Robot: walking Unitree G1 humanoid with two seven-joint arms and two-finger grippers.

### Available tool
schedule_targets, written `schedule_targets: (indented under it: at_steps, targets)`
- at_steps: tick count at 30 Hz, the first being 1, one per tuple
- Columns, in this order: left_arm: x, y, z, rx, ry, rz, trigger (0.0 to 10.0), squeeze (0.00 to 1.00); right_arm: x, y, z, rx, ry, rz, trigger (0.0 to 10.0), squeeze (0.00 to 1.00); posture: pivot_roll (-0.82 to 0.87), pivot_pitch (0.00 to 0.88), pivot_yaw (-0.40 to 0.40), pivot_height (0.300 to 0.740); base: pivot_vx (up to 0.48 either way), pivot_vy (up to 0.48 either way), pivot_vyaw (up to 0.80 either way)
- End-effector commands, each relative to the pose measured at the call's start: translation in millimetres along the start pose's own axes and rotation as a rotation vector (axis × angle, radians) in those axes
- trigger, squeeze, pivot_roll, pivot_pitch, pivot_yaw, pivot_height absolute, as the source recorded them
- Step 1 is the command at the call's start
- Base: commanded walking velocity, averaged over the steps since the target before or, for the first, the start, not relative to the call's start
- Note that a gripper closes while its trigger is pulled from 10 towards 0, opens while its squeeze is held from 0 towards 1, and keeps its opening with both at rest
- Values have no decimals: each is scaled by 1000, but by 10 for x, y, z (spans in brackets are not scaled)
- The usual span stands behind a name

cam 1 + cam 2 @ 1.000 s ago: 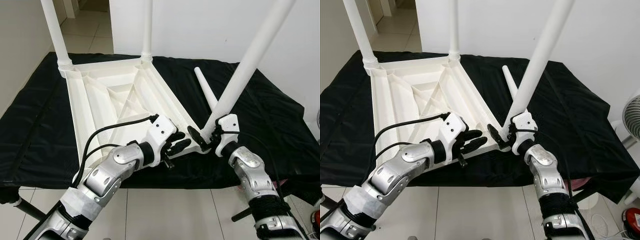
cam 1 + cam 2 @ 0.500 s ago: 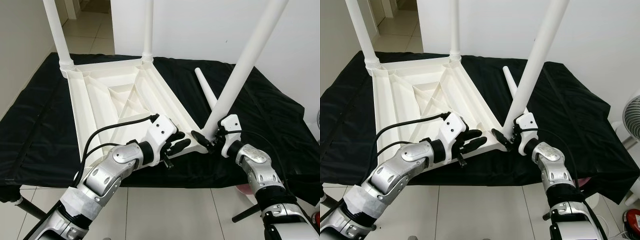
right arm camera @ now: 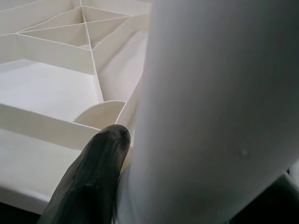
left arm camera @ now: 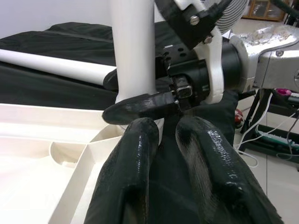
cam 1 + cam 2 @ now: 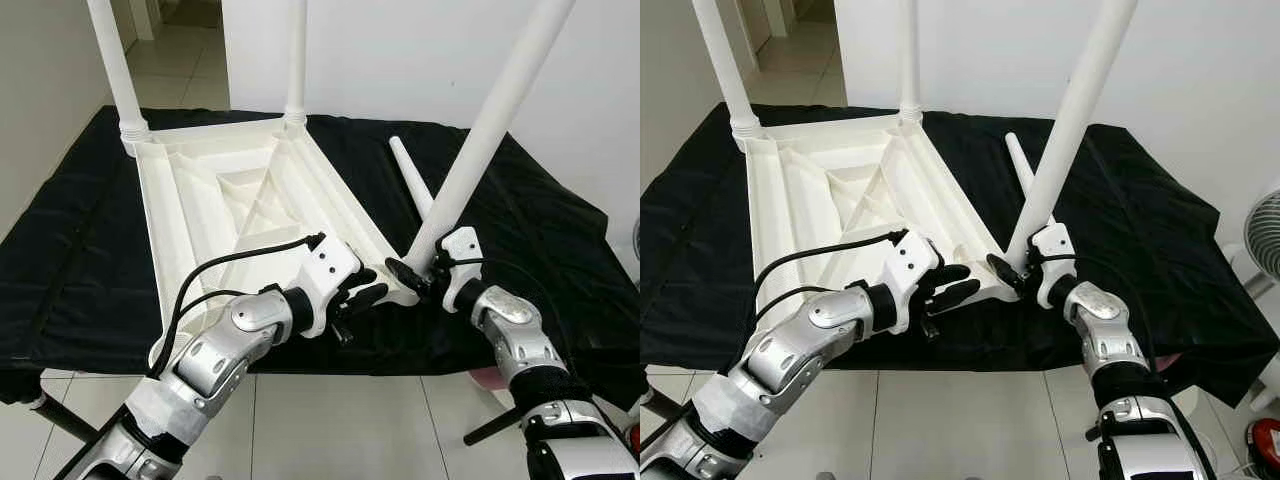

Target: Building children table

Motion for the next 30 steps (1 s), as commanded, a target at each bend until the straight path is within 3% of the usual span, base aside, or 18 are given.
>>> schedule_targets:
  at_steps: [1, 13, 17, 19, 25, 30]
  targets:
    - [94, 8, -7, -6, -97, -11, 10000, 0, -71, -154, -21, -64, -57, -58, 10000, 0, -49, 0, -53, 740, 0, 0, 0]
    - [89, 11, -48, 4, -100, -16, 10000, 0, -268, 11, -145, -1, -223, -142, 10000, 0, -76, 0, -55, 740, 0, 0, 0]
    - [4, 41, -61, 11, -83, -31, 10000, 0, -344, 18, -157, -2, -407, -196, 10000, 0, -77, 0, -57, 740, 0, 0, 0]
    - [4, 41, -61, 11, -83, -31, 10000, 0, -344, 18, -157, -2, -407, -196, 10000, 0, -77, 0, -57, 740, 0, 0, 0]
    - [-72, 87, -68, 21, -65, -41, 10000, 0, -402, 40, -146, -2, -566, -244, 10000, 0, -73, 0, -63, 740, 0, 0, 0]
    - [-88, 89, -70, 24, -61, -45, 10000, 0, -379, 107, -118, 0, -648, -231, 10000, 0, -74, 0, -75, 740, 0, 0, 0]
Point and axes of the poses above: a point about 5 cm out from each wrist's last joint towards the gripper, its own z axis pointing back from the gripper into the wrist, its own y axis along the axis of the wrist's last joint, x = y × z, the point moved 3 cm from there along -z, pointing out of the wrist towards the gripper
